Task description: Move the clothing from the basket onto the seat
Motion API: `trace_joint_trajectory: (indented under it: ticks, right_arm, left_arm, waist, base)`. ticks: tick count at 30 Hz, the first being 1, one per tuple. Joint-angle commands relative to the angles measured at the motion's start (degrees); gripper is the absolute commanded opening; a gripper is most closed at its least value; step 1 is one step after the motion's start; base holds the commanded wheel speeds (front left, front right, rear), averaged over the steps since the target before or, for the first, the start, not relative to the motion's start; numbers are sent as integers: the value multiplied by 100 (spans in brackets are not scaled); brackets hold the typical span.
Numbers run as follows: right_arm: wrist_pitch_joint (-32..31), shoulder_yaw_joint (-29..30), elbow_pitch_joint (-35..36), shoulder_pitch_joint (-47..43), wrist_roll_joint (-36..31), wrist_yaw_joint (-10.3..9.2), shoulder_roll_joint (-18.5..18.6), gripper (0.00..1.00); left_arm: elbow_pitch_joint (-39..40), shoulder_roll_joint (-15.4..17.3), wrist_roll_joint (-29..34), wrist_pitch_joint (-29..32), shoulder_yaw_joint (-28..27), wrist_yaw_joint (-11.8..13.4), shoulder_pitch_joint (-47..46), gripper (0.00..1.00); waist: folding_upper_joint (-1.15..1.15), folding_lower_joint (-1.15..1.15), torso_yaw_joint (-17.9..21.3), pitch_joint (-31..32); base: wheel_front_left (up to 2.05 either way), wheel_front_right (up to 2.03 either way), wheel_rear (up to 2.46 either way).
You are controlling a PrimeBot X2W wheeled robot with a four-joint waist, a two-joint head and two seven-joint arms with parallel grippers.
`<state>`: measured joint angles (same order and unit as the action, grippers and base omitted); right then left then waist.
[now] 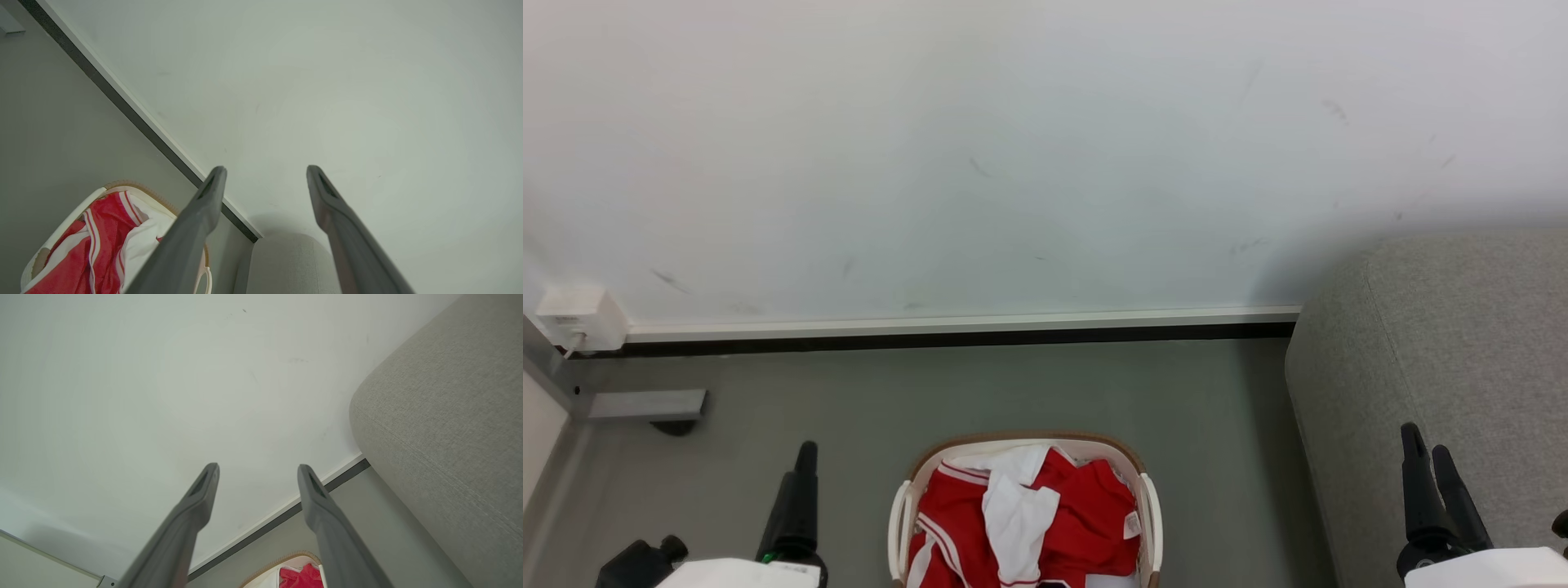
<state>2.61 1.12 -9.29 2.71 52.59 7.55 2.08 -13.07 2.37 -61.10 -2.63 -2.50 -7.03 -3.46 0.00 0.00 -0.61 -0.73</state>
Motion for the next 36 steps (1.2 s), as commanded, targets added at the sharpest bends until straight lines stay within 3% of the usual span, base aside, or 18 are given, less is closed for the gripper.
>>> trace_joint_trajectory:
  ticks: [1,13,36]
  right_arm:
    - [74,-23,79,32,-251,-4,65,100]
    - [296,-127,-34,-7,-1336,-5,74,100]
    - [673,-242,-190,-117,-2766,-7,87,100]
  left_arm:
    - [112,46,265,-72,4,6,-34,100]
    - [249,51,1593,-297,93,42,56,100]
    - [192,60,3306,-671,-42,9,186,100]
  waist:
    - [0,0,1,5]
    - [0,0,-6,13]
    - [0,0,-12,-15]
  base:
    - [0,0,0]
    - [0,0,0]
    - [0,0,0]
